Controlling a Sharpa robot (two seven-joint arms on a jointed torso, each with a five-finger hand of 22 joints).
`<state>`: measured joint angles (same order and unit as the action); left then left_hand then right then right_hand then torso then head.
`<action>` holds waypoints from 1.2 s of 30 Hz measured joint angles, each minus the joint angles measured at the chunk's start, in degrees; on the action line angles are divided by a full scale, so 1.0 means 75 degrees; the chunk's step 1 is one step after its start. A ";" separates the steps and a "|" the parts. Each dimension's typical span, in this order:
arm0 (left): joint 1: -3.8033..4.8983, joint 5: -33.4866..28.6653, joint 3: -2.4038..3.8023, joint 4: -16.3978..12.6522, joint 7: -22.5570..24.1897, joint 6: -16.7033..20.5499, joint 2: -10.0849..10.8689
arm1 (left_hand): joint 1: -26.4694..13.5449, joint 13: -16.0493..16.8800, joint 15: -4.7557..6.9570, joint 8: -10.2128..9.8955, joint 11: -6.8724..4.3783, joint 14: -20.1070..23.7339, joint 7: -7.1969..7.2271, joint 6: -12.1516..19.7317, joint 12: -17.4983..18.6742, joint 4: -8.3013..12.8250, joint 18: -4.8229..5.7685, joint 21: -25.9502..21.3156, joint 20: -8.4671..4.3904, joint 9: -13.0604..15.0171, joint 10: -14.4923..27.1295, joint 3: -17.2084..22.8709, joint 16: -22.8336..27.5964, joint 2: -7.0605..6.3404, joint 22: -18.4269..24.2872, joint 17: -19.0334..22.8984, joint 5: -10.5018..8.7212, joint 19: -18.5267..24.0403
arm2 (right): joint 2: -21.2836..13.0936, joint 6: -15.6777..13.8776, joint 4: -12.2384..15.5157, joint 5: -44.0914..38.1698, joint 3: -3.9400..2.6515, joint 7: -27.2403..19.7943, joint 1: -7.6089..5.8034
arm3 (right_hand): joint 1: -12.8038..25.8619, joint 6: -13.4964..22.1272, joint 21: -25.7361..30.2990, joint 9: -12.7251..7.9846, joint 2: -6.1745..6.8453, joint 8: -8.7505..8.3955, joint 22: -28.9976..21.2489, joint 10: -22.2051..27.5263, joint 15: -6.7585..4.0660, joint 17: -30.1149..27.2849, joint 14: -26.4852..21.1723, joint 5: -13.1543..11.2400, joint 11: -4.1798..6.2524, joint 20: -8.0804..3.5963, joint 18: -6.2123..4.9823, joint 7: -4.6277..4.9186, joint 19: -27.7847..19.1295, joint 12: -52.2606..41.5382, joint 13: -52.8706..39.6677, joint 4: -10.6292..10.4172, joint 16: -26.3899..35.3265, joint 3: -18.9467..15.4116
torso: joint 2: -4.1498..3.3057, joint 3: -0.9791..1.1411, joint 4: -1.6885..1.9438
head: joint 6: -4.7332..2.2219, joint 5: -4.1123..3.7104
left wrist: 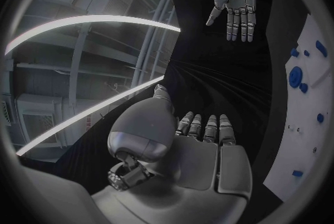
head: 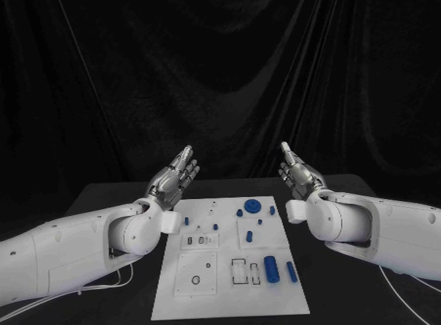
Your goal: Assemble the parts on the task board
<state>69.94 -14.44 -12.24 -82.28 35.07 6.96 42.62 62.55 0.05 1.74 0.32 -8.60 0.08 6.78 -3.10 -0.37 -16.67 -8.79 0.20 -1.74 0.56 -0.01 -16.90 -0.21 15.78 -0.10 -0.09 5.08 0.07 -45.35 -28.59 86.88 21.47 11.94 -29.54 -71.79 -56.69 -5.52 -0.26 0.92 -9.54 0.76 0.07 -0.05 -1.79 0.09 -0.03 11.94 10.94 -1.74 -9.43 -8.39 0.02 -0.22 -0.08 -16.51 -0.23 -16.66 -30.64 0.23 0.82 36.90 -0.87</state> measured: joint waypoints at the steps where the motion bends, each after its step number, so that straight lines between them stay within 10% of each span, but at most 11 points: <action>1: -0.0001 -0.0019 -0.0001 0.0005 0.0021 -0.0097 0.0001 | 0.0126 0.0000 0.0000 0.0023 -0.0036 0.0000 0.0029 -0.0028 0.0000 0.0000 -0.0011 0.0000 0.0000 0.0012 0.0005 0.0000 0.0000 -0.0019 0.0000 0.0000 0.0143 0.0000 | 0.0003 0.0036 0.0000 0.0010 0.0000 0.0018 0.0000 | -0.0077 0.0027 0.0000 0.0000 0.0012 0.0000 0.0000 0.0011 0.0000 0.0000 0.0000 0.0000 -0.0010 0.0000 0.0000 0.0027 0.0000 0.0000 0.0000 0.0000 0.0000 0.0000 | 0.0000 -0.0001 0.0001 | 0.0010 0.0004; 10: -0.0002 -0.0105 0.0003 0.0040 0.0176 -0.0791 -0.0012 | 0.0651 0.0002 0.0000 0.0045 -0.0055 0.0000 0.0071 -0.0162 0.0000 0.0010 -0.0011 0.0000 0.0147 0.0036 0.0001 0.0036 0.0000 -0.0068 0.0006 0.0001 0.0880 -0.0005 | -0.0003 0.0371 -0.0040 0.0057 0.0000 0.0209 0.0000 | -0.0290 -0.0040 0.0000 0.0000 0.0128 0.0000 0.0001 -0.0025 0.0000 0.0000 0.0000 0.0036 -0.0148 0.0008 0.0001 0.0125 0.0000 0.0000 0.0000 0.0000 0.0000 -0.0043 | 0.0001 -0.0004 -0.0003 | 0.0053 0.0012; 17: -0.0002 -0.0126 0.0003 0.0051 0.0180 -0.1039 0.0069 | 0.1183 0.0003 0.0000 0.0075 -0.0054 0.0000 -0.0019 -0.0261 0.0000 0.0018 -0.0011 0.0000 0.0363 0.0053 0.0001 0.0175 0.0000 -0.0058 0.0006 0.0006 0.1539 -0.0003 | -0.0025 0.0656 -0.0096 0.0010 0.0000 0.0378 0.0000 | -0.0593 -0.0639 0.0000 0.0093 0.0279 0.0205 0.0004 -0.0238 0.0044 0.0000 0.0004 0.0035 -0.0650 0.0709 0.0001 0.0638 0.0011 -0.0150 -0.0081 0.0003 0.0000 -0.0040 | 0.0001 -0.0004 -0.0011 | 0.0165 -0.0014; 20: -0.0002 -0.0120 0.0003 0.0056 0.0168 -0.1125 0.0144 | 0.1302 0.0003 -0.0001 0.0075 -0.0054 0.0000 -0.0026 -0.0268 0.0000 0.0011 -0.0010 0.0000 0.0423 0.0053 0.0001 0.0182 0.0000 -0.0082 0.0006 0.0006 0.1693 -0.0007 | -0.0074 0.0853 -0.0180 -0.0197 0.0000 0.0515 0.0000 | -0.1009 -0.1193 -0.0318 0.0176 0.0336 0.0417 0.0219 -0.0574 0.0906 0.0149 0.0355 0.0306 -0.1036 0.1555 0.0002 0.1019 0.0467 -0.0418 -0.0172 0.0227 -0.0301 0.0073 | 0.0003 -0.0004 -0.0011 | 0.0219 -0.0023; 21: -0.0002 -0.0109 0.0003 0.0061 0.0165 -0.1147 0.0169 | 0.1310 0.0003 0.0000 0.0075 -0.0054 0.0000 -0.0044 -0.0286 0.0000 0.0011 -0.0010 0.0000 0.0463 0.0053 0.0001 0.0182 0.0000 -0.0090 0.0006 0.0006 0.1714 -0.0012 | -0.0095 0.0930 -0.0221 -0.0321 0.0000 0.0568 -0.0002 | -0.1305 -0.1641 -0.0972 0.0236 0.0377 0.0590 0.0558 -0.0887 0.1366 0.0379 0.1163 0.0524 -0.1346 0.1991 0.0003 0.1289 0.1561 -0.0711 -0.0248 0.0401 -0.0903 0.0118 | 0.0003 -0.0004 -0.0010 | 0.0238 -0.0026; 25: -0.0003 0.0015 0.0002 0.0113 0.0150 -0.1225 0.0289 | 0.1429 0.0004 -0.0001 0.0106 0.0036 0.0000 -0.0086 -0.0328 0.0000 -0.0011 -0.0010 0.0000 0.0656 0.0053 0.0002 0.0204 0.0000 -0.0078 0.0006 0.0006 0.1863 -0.0009 | -0.0192 0.1335 -0.0397 -0.1362 0.0008 0.0846 -0.0077 | -0.2180 -0.2549 -0.2494 0.0316 0.0532 0.0938 0.1212 -0.1863 0.1856 0.0947 0.4372 0.0972 -0.1952 0.2444 0.0003 0.1754 0.4622 -0.1566 -0.0400 0.0904 -0.2810 0.0244 | 0.0003 -0.0003 -0.0012 | 0.0341 -0.0038; 30: -0.0082 0.0293 0.0002 0.0229 0.0138 -0.1307 0.0453 | 0.1690 0.0004 0.0000 0.0106 0.0118 0.0000 -0.0112 -0.0354 0.0000 -0.0003 -0.0131 0.0000 0.0784 0.0063 0.0001 0.0263 0.0000 -0.0051 0.0005 0.0005 0.2302 -0.0013 | -0.0236 0.1826 -0.0579 -0.3869 0.0003 0.1342 -0.0363 | -0.3020 -0.3504 -0.2825 0.0335 0.0531 0.1171 0.1192 -0.3189 0.1449 0.0903 0.6497 0.1101 -0.2266 0.2267 -0.0086 0.2020 0.6461 -0.2479 -0.0438 0.1234 -0.3228 0.0289 | 0.0003 -0.0003 -0.0017 | 0.0548 -0.0071; 36: -0.0171 0.0524 -0.0001 0.0277 0.0111 -0.1336 0.0681 | 0.1890 0.0004 -0.0112 0.0135 0.0230 -0.0012 -0.0207 -0.0449 0.0000 0.0000 -0.0131 0.0000 0.0936 0.0066 0.0003 0.0340 0.0000 -0.0078 0.0005 0.0004 0.2615 -0.0012 | -0.0087 0.2068 -0.0659 -0.7051 -0.0004 0.2074 -0.0735 | -0.3647 -0.4532 -0.3160 0.0383 0.0483 0.1347 0.1247 -0.4362 0.0728 0.1078 0.8397 0.0494 -0.2337 0.1558 -0.0117 0.2032 0.8181 -0.2864 -0.0475 0.1507 -0.3548 0.0651 | 0.0002 -0.0004 -0.0018 | 0.0858 -0.0075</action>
<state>68.66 -10.50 -12.25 -80.21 35.90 -3.06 47.73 76.73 0.09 0.90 1.33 -6.88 -0.01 5.23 -6.47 -0.37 -16.67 -9.78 0.20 5.29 1.06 0.01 -14.35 -0.21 15.20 -0.06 -0.06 24.69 -0.02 -46.01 -13.08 81.94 -31.41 11.91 -13.99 -77.31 -84.04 -39.51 -23.95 3.79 -5.91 10.87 9.42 -32.77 3.67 8.17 62.94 15.65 -6.59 9.95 -10.31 6.85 61.38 -21.70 -3.65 -5.21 -26.84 -11.78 -30.62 0.20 0.69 43.33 -1.43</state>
